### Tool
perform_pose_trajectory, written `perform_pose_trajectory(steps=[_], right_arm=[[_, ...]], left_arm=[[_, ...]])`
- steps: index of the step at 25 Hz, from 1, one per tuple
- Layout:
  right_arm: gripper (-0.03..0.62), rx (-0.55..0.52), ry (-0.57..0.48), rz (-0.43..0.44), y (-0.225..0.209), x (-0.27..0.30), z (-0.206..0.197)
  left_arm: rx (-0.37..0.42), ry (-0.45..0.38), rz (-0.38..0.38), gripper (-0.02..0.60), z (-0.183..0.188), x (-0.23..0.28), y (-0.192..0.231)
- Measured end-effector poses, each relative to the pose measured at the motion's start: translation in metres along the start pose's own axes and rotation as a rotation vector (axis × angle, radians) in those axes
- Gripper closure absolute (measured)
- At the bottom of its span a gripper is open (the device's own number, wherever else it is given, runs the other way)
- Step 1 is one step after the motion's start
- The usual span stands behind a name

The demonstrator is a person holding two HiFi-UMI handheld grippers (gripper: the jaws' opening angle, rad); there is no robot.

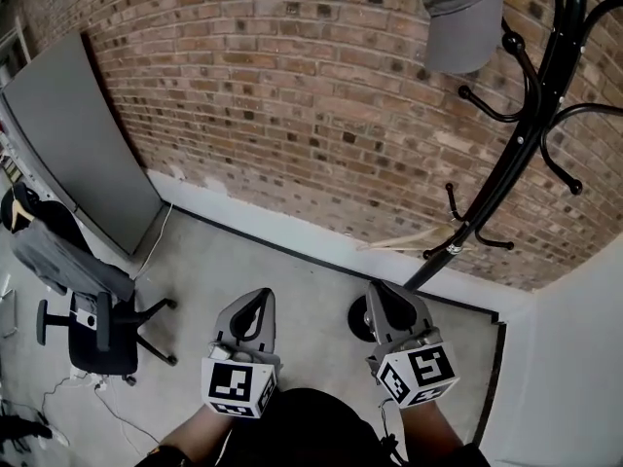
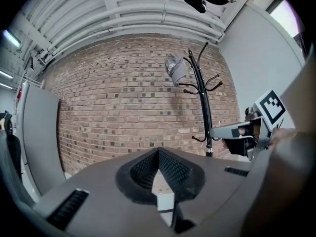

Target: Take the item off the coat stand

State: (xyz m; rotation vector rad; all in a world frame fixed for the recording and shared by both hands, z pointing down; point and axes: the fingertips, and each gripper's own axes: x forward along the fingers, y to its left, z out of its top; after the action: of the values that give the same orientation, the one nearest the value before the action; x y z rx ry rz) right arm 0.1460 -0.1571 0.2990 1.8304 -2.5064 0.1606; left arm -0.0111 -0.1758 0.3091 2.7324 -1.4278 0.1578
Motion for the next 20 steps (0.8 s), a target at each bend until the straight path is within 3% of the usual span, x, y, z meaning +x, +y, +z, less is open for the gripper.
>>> perform_pose_trajectory(steps=[4, 11, 15, 20], right_arm=[[0.579, -0.009, -0.068, -0.059, -0.007, 0.025, 0.045], [0.575, -0.04, -0.226, -0.232, -0.039, 0.063, 0.146], [0.502, -0.016, -0.299, -0.294, -0.072, 0.074, 0.192], [0.48, -0.046, -0.419, -0.319, -0.095, 0.079, 0.256]], left_arm=[[0.02, -0.048, -0.086, 0.557, 0.035, 0.03, 0.028], [0.077, -0.131, -0.235, 0.557, 0.105, 0.07, 0.067], [0.084, -0.164, -0.274, 0.555, 0.124, 0.091, 0.08], [0.072, -0.184, -0.248, 0.555, 0.143, 0.106, 0.09]])
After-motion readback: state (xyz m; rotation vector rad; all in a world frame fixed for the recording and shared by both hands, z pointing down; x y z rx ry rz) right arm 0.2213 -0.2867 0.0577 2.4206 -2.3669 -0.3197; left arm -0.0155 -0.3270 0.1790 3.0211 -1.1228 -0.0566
